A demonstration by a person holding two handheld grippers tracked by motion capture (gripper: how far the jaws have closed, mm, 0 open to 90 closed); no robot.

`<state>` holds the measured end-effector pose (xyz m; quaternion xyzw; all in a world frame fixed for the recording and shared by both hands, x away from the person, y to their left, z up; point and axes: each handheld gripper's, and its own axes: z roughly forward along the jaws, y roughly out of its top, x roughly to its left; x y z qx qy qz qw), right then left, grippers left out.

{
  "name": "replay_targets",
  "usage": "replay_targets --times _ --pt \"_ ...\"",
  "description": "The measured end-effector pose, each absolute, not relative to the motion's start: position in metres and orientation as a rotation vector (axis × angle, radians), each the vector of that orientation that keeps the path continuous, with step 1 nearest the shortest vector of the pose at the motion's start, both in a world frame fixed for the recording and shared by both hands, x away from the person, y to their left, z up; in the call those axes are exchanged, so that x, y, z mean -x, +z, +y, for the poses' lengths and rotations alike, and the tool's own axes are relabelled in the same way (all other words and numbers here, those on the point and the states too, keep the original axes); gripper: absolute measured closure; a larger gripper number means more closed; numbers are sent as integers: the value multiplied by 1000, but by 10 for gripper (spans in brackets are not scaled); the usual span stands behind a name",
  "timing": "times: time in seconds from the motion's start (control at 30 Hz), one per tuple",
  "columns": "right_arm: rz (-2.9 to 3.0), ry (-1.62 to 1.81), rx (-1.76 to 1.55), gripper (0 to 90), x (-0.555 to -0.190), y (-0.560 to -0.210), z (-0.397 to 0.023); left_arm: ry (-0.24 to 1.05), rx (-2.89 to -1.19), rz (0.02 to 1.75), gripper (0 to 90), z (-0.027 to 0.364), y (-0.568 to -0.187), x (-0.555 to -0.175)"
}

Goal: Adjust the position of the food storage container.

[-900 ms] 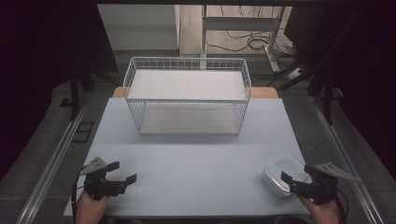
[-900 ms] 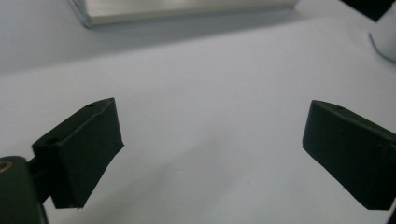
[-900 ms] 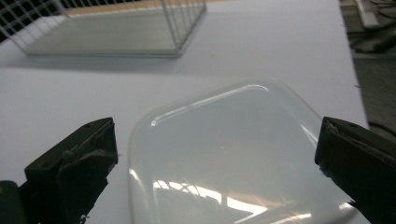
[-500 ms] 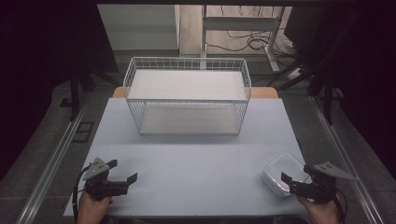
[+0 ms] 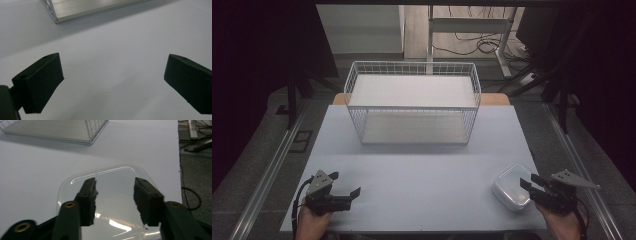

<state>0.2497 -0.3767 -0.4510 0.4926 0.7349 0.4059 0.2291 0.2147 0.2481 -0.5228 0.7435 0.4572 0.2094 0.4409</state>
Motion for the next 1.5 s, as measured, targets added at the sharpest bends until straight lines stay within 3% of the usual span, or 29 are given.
replay_targets --times 0.3,0.97,1.5 --pt "2077 1047 -1316 879 -264 -445 -381 519 -1858 1114 16 245 -523 -213" --pt "2036 861 -1453 884 -286 -468 -419 522 -1898 1111 16 241 -525 -214" --pt "2221 972 -1434 884 -264 -473 -385 482 -1903 1092 18 236 -524 -213"
